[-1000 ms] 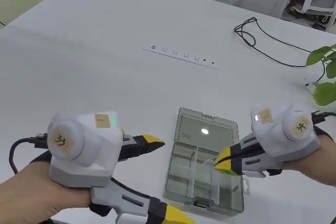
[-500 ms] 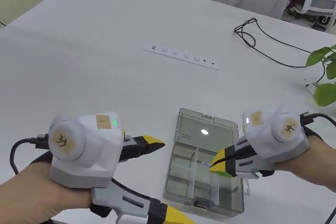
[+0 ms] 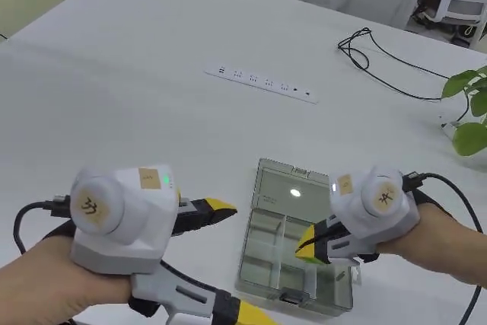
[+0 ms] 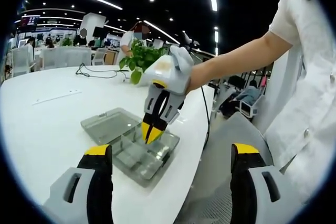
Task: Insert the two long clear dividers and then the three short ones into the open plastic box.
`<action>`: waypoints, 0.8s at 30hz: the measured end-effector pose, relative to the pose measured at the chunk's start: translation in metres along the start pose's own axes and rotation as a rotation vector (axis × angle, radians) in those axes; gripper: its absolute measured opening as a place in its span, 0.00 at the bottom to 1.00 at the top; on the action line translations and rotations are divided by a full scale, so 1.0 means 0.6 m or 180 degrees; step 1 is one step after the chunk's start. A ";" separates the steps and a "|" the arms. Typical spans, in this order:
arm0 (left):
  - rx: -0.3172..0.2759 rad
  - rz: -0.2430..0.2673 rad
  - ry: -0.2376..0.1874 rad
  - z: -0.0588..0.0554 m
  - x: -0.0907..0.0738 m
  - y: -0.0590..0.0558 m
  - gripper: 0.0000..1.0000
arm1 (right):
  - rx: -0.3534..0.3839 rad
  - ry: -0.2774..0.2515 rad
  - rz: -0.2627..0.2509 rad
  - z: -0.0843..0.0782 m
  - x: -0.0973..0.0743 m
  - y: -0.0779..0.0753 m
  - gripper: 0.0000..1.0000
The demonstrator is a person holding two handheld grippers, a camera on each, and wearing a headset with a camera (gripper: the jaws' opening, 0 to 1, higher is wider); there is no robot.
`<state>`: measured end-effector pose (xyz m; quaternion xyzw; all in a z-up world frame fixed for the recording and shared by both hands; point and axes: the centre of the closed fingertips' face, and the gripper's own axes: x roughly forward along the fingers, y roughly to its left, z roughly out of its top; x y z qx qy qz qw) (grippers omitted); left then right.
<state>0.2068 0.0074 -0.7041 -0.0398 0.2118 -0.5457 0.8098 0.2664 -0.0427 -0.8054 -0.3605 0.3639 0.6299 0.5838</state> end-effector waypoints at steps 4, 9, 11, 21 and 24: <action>0.0002 -0.0002 -0.0010 0.001 -0.001 0.000 0.95 | -0.0029 0.0075 -0.0010 -0.006 0.009 0.000 0.02; 0.0025 -0.0006 -0.0006 0.002 -0.002 0.002 0.95 | -0.0056 0.0123 -0.0001 -0.008 0.010 -0.001 0.02; 0.0014 -0.0006 -0.0015 0.004 -0.002 0.003 0.95 | -0.0035 0.0119 0.0004 -0.008 0.010 -0.001 0.02; 0.0048 -0.0013 -0.0002 0.006 -0.001 0.003 0.94 | -0.0077 0.0201 -0.0027 -0.011 0.015 -0.001 0.02; 0.0055 -0.0007 -0.0014 0.009 -0.002 0.003 0.95 | -0.0093 0.0206 -0.0036 -0.011 0.015 -0.001 0.03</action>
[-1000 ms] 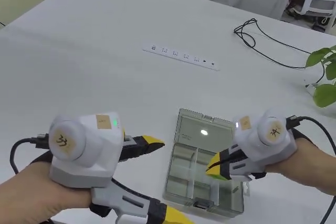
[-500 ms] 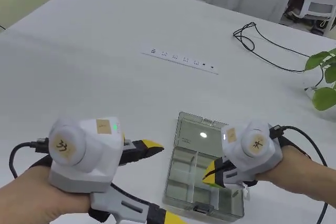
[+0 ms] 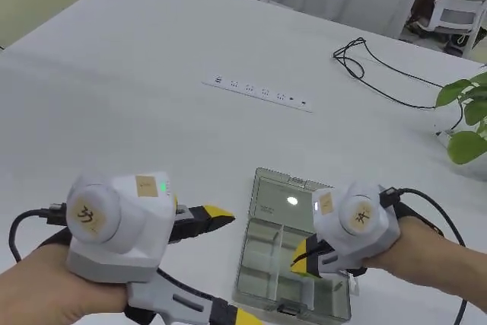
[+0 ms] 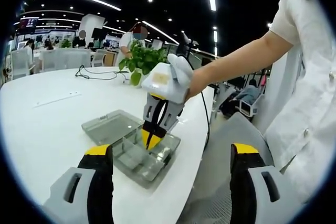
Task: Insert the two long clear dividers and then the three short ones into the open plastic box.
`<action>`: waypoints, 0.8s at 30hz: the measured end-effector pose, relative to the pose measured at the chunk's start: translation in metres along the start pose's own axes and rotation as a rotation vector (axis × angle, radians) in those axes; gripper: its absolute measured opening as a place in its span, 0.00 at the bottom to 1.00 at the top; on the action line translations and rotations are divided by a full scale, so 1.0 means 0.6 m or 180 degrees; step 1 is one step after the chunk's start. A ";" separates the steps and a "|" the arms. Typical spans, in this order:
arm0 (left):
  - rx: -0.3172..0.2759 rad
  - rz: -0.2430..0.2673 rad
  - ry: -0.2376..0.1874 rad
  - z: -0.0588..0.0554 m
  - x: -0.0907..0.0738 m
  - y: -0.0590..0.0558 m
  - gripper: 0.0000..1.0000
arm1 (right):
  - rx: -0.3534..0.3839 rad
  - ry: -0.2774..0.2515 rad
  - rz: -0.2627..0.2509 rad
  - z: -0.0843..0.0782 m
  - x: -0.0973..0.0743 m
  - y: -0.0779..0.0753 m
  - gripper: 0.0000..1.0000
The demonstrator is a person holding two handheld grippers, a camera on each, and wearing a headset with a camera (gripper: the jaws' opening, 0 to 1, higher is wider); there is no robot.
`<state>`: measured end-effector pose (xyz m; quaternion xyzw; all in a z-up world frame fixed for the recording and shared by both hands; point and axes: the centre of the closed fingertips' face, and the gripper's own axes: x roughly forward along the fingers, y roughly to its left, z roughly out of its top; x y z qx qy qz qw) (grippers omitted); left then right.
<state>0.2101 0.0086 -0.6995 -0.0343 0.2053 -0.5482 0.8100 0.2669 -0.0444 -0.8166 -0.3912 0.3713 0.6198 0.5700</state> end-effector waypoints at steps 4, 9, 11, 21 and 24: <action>0.0012 0.0009 0.0029 -0.003 -0.002 -0.001 0.95 | -0.0002 -0.0054 -0.0041 0.004 0.000 0.000 0.06; 0.0011 0.0016 0.0061 -0.006 -0.006 -0.004 0.95 | 0.0098 -0.0193 -0.0110 0.019 -0.017 -0.001 0.10; 0.0016 0.0021 0.0056 -0.006 -0.007 -0.005 0.95 | 0.0130 -0.0239 -0.0136 0.021 -0.024 -0.003 0.12; 0.0013 0.0054 0.0055 -0.007 -0.014 -0.008 0.94 | 0.0500 -0.0640 -0.0374 0.025 -0.096 -0.006 0.20; 0.0013 0.0051 0.0046 -0.004 -0.015 -0.011 0.94 | 0.0578 -0.0662 -0.0445 0.015 -0.118 -0.004 0.22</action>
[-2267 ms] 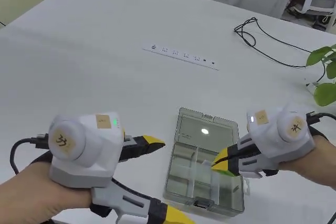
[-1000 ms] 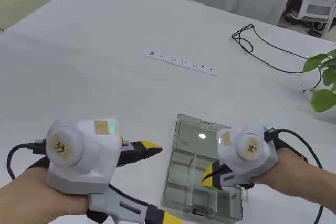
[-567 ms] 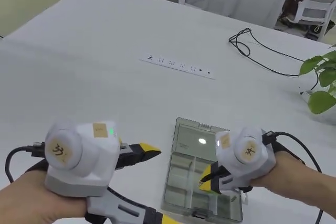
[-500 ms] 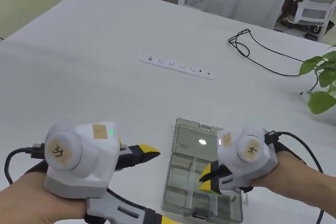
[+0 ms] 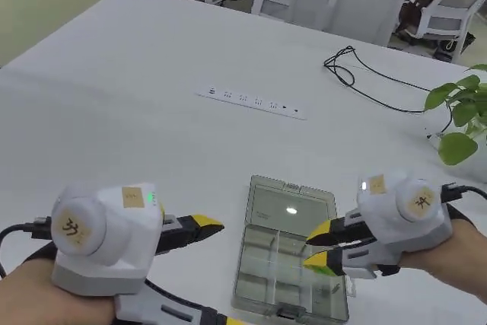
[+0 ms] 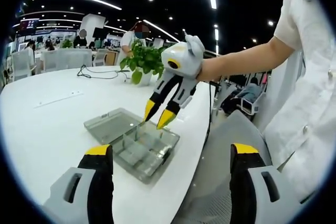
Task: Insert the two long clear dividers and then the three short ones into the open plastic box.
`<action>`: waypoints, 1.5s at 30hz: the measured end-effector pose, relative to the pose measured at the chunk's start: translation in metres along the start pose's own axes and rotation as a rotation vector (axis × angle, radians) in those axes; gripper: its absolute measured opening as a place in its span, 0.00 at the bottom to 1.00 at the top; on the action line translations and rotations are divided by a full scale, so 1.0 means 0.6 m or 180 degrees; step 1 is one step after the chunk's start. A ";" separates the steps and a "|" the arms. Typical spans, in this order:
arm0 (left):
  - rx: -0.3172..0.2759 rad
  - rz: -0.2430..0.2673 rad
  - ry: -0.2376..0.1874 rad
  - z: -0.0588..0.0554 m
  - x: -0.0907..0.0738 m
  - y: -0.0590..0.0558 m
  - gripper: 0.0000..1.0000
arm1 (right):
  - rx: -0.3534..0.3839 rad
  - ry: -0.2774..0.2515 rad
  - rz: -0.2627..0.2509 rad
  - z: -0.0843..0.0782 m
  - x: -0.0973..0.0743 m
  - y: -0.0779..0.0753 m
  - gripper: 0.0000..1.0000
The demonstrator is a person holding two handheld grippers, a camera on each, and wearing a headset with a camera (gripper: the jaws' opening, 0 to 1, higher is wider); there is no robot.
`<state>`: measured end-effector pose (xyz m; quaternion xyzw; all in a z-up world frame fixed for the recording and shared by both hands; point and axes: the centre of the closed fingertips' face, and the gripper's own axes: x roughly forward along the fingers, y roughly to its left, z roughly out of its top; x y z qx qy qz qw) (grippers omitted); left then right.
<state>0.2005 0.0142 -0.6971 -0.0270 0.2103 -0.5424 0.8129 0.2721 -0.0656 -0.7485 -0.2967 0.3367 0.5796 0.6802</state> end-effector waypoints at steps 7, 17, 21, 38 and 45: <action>0.0033 -0.0005 0.0002 0.003 -0.001 -0.005 0.94 | 0.0146 -0.0051 -0.0136 -0.026 -0.057 -0.002 0.27; 0.0036 0.0046 0.0006 0.003 -0.007 -0.002 0.98 | 0.0344 0.0070 -0.0260 -0.096 -0.112 -0.001 0.33; 0.0034 0.0061 0.0027 0.002 -0.009 0.001 0.98 | 0.0377 0.0141 -0.0288 -0.128 -0.130 -0.003 0.36; 0.0004 0.0141 0.0115 -0.002 -0.015 0.010 0.99 | 0.0470 0.0412 -0.0333 -0.246 -0.173 -0.025 0.45; -0.0003 0.0182 0.0156 -0.005 -0.019 0.013 0.99 | 0.0407 0.0590 -0.0260 -0.290 -0.168 -0.027 0.46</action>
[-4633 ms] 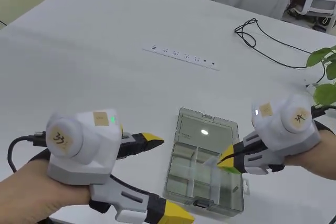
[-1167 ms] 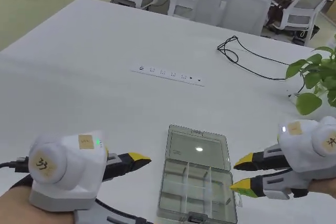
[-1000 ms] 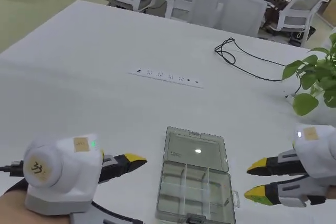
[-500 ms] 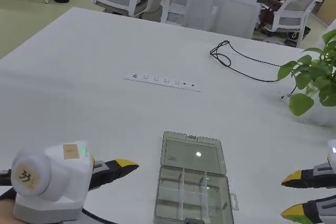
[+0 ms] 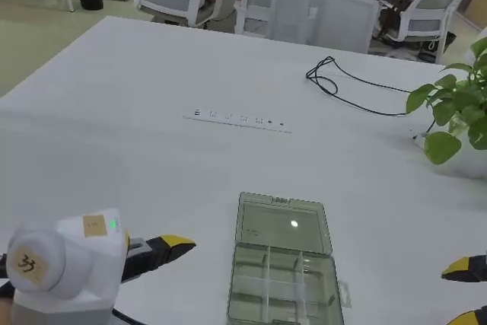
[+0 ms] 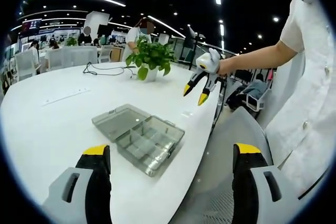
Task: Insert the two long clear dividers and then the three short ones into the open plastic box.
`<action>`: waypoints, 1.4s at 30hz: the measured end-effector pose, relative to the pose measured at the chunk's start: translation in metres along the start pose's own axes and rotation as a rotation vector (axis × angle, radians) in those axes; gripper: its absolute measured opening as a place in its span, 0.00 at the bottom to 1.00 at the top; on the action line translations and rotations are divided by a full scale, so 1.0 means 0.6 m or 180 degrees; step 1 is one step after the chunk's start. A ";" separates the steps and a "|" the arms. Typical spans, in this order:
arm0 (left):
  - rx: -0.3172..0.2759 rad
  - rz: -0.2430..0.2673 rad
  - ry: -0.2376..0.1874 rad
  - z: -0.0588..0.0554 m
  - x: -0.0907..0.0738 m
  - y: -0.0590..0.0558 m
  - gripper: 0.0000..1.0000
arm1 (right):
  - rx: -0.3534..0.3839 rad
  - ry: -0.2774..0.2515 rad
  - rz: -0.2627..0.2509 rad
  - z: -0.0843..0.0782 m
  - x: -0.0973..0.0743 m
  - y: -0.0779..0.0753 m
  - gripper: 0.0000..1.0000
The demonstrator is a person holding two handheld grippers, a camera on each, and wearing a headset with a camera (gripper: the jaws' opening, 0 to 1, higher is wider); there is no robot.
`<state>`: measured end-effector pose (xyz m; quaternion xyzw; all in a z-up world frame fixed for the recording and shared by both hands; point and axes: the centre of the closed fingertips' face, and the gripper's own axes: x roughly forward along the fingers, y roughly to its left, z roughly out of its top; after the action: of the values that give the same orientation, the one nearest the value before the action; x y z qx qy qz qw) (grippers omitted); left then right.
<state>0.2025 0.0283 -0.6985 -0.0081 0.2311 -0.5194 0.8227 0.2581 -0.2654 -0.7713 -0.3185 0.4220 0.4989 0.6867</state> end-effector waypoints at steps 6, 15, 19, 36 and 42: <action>-0.0018 0.0032 -0.0009 0.002 0.002 0.003 0.99 | -0.0178 0.0197 0.0110 -0.035 0.017 -0.004 0.46; -0.0049 0.0081 -0.0013 0.006 0.002 0.004 0.99 | -0.0482 0.0515 0.0289 -0.088 0.046 -0.016 0.46; -0.0059 0.0104 0.0002 0.006 0.002 0.006 0.99 | -0.0614 0.0651 0.0356 -0.108 0.061 -0.016 0.45; -0.0117 0.0186 -0.0015 0.007 0.002 0.012 0.98 | -0.0956 0.0922 0.0388 -0.142 0.090 -0.021 0.44; -0.0118 0.0210 -0.0009 0.004 -0.002 0.013 0.97 | -0.0908 0.0879 0.0358 -0.140 0.089 -0.024 0.41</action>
<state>0.2099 0.0324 -0.6977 -0.0165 0.2397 -0.4876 0.8394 0.2577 -0.3195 -0.8559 -0.4539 0.4544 0.5427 0.5413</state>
